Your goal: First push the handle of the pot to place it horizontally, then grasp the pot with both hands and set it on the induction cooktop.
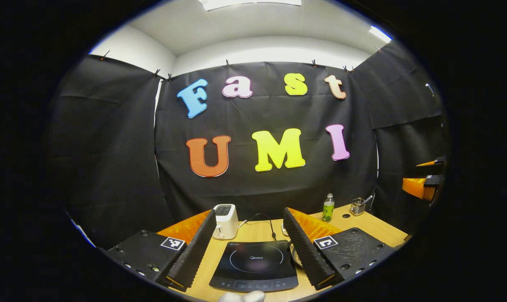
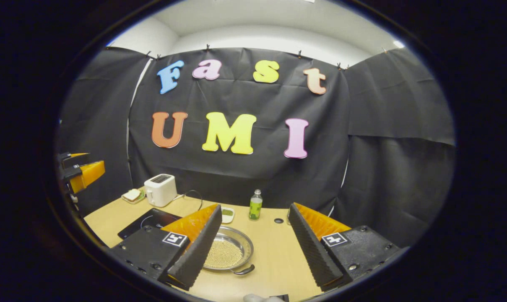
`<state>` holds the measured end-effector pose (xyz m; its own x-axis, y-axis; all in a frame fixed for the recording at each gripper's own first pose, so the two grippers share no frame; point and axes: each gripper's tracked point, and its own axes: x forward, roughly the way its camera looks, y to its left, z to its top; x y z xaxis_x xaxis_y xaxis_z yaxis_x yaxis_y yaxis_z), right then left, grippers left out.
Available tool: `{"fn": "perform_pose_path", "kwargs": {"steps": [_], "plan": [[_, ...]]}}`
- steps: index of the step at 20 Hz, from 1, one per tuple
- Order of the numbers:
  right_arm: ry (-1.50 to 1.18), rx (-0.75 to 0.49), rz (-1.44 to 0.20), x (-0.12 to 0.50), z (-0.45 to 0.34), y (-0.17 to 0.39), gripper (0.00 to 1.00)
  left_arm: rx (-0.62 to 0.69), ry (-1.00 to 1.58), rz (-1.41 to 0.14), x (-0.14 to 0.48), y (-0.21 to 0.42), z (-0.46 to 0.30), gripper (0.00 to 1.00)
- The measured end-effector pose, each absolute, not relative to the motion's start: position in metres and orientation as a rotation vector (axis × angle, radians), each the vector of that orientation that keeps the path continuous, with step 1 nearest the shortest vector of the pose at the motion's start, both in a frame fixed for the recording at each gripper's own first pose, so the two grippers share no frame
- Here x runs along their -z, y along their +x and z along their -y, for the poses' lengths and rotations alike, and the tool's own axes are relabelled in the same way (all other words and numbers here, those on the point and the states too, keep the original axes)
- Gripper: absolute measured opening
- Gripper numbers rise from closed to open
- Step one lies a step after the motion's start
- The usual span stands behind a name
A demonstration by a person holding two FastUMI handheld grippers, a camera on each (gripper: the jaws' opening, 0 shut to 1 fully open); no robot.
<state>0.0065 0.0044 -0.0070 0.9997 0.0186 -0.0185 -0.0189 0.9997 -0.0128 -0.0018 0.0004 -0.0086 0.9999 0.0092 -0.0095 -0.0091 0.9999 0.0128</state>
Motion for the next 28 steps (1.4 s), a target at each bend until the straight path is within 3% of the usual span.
{"fn": "perform_pose_path", "kwargs": {"steps": [6,8,9,12,15,17,19,24,28], "plan": [[-0.017,-0.049,-0.044,0.019,-0.009,0.011,1.0,0.002,0.015,-0.002,0.011,-0.005,0.007,0.96],[-0.015,-0.069,-0.057,0.023,-0.011,0.014,0.92,0.0,0.019,0.001,0.011,-0.005,0.007,0.95],[-0.009,-0.088,-0.072,0.025,-0.014,0.016,0.79,-0.003,0.021,0.002,0.011,-0.006,0.007,0.95],[0.02,-0.172,-0.13,0.037,-0.03,0.019,0.53,-0.005,0.026,0.009,0.011,-0.004,0.008,0.96],[0.027,-0.192,-0.193,0.056,-0.031,0.026,0.07,-0.003,0.027,0.01,0.012,-0.003,0.01,0.96],[0.043,-0.227,-0.266,0.076,-0.04,0.027,0.0,-0.005,0.027,0.006,0.014,-0.002,0.011,0.95],[0.051,-0.235,-0.32,0.097,-0.039,0.029,0.04,-0.007,0.031,0.001,0.017,0.001,0.01,0.95],[0.002,-0.262,-0.388,0.132,-0.047,0.036,0.0,-0.002,0.034,-0.019,0.024,0.002,0.013,0.96],[-0.04,-0.291,-0.429,0.159,-0.057,0.042,0.04,-0.011,0.042,-0.021,0.025,0.004,0.013,0.96]]}}
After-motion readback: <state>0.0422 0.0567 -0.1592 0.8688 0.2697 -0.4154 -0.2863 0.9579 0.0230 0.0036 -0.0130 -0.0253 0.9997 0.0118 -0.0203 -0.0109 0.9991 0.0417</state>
